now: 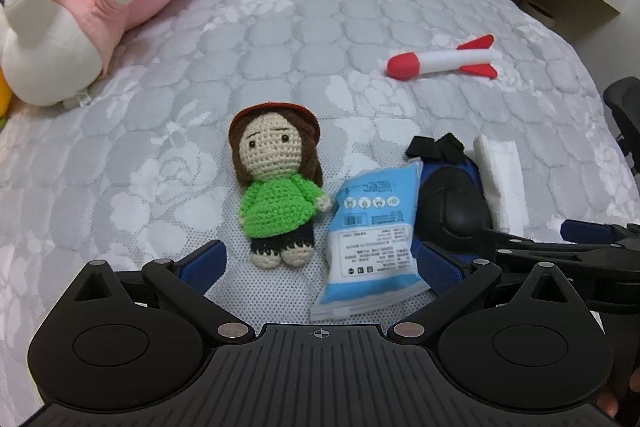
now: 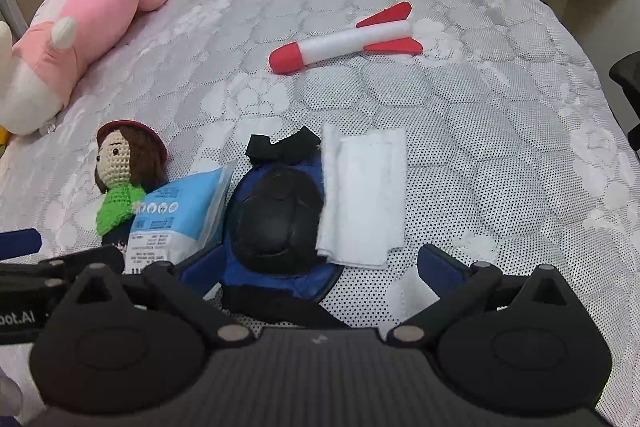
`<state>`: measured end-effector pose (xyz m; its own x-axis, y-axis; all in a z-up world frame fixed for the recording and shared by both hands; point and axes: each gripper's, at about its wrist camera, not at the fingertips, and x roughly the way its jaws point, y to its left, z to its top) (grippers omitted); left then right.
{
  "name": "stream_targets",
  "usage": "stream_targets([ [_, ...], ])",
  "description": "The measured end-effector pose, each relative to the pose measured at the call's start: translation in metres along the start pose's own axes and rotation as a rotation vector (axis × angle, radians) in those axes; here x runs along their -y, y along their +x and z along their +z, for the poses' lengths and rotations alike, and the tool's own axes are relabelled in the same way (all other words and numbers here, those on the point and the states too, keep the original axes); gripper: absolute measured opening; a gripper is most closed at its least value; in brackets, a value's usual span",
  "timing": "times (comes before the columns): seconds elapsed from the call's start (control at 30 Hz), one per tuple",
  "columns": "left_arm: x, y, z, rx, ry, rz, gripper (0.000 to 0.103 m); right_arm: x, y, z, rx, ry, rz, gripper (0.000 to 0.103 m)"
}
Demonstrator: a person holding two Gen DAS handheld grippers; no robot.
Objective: Clean container
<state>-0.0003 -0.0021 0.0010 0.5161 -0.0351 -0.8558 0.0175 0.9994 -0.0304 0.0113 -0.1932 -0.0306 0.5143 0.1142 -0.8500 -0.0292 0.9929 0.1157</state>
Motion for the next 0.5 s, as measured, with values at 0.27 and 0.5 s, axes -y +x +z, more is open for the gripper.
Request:
stream_targets([
  [0.27,0.0002,-0.0013,0.0004,0.003,0.006,0.000,0.103,-0.0006,0.0009,-0.0021,-0.012,-0.008,0.000,0.103],
  [0.5,0.0007,0.0012,0.0050,0.001,0.008,0.005,0.103,-0.0007,0.0008,-0.0024,-0.009,-0.008,-0.004,0.103],
])
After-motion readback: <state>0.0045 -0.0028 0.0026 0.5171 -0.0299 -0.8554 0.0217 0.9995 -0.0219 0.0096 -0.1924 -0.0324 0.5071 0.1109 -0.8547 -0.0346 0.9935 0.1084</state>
